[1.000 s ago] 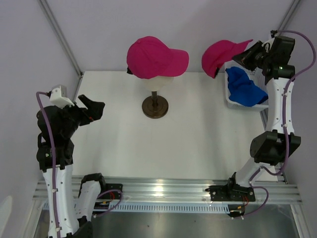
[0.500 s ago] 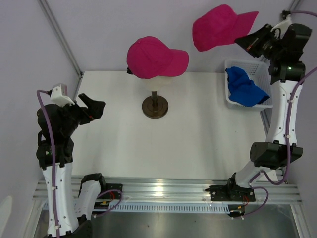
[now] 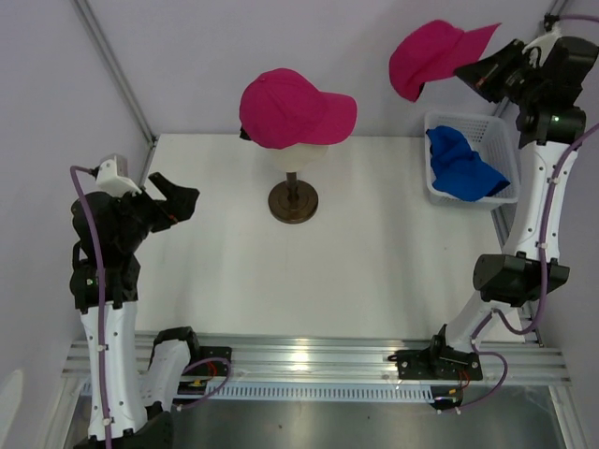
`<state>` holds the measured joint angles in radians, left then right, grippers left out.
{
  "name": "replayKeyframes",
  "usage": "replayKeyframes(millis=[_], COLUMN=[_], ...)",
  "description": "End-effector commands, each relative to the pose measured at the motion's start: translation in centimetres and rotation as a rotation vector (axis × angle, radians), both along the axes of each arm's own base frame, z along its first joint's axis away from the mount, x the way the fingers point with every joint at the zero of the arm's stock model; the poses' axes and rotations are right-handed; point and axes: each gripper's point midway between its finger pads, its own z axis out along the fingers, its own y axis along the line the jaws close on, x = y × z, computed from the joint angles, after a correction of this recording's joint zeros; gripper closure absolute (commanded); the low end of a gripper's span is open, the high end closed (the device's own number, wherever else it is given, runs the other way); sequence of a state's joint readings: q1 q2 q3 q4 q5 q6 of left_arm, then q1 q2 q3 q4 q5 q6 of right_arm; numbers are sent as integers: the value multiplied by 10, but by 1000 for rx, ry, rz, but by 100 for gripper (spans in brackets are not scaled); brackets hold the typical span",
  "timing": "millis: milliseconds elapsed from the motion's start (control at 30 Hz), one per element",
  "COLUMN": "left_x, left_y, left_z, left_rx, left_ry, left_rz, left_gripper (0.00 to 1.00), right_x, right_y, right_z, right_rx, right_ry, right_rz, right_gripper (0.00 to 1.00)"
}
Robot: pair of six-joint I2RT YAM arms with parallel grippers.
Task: Stack the hats
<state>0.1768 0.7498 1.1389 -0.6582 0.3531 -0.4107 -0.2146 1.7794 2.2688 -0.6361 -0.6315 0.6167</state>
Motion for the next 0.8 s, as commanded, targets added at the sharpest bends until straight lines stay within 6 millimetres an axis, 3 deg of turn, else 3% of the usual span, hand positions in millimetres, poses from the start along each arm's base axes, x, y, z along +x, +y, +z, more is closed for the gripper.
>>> replayKeyframes(millis=[0,167,200,267,300,367,400,467,567,600,633,700,767], left_x=[-2,-3,-3,-2,-2,-3,-3,-4,-4,-4,-4,-5,-4], left_y=[-6,-5,-4,-5,-6,-7,-9,-10,-11,-10,-10,-10,-9], left_z=[14,14,14,14,16,16,18,17,17,17,17,16,15], left_rx=[-14,-12,-13,-17,-19,-25,-27,-33,-35,-35,-34,-35,-34], left_ry=[-52,-48,-49,-51,-55,-58,-62,-63,-66,-66,-67,-68,-67], left_rz=[-21,-14,-11,-13,-17,-25,-32,-37,-43,-40,-38,-36,-30], left_gripper=[0,0,0,0,1,0,1,0,1,1,1,0,0], right_x=[-21,-35,-45,-41,-45,-42,-48,-43,-51,-43,-52,-50,-62], right_y=[20,61,77,91,108,118,141,154,182,190,204,221,243], right_z=[47,100,117,127,132,141,144,150,166,161,170,168,170], right_rx=[34,91,125,150,159,164,178,219,310,333,365,429,484], right_ry=[-133,-311,-339,-376,-398,-464,-481,-513,-565,-556,-587,-557,-554], right_rz=[110,231,277,308,344,345,391,400,461,476,509,542,604], right_gripper=[100,100,100,100,100,100,100,100,100,100,100,100,100])
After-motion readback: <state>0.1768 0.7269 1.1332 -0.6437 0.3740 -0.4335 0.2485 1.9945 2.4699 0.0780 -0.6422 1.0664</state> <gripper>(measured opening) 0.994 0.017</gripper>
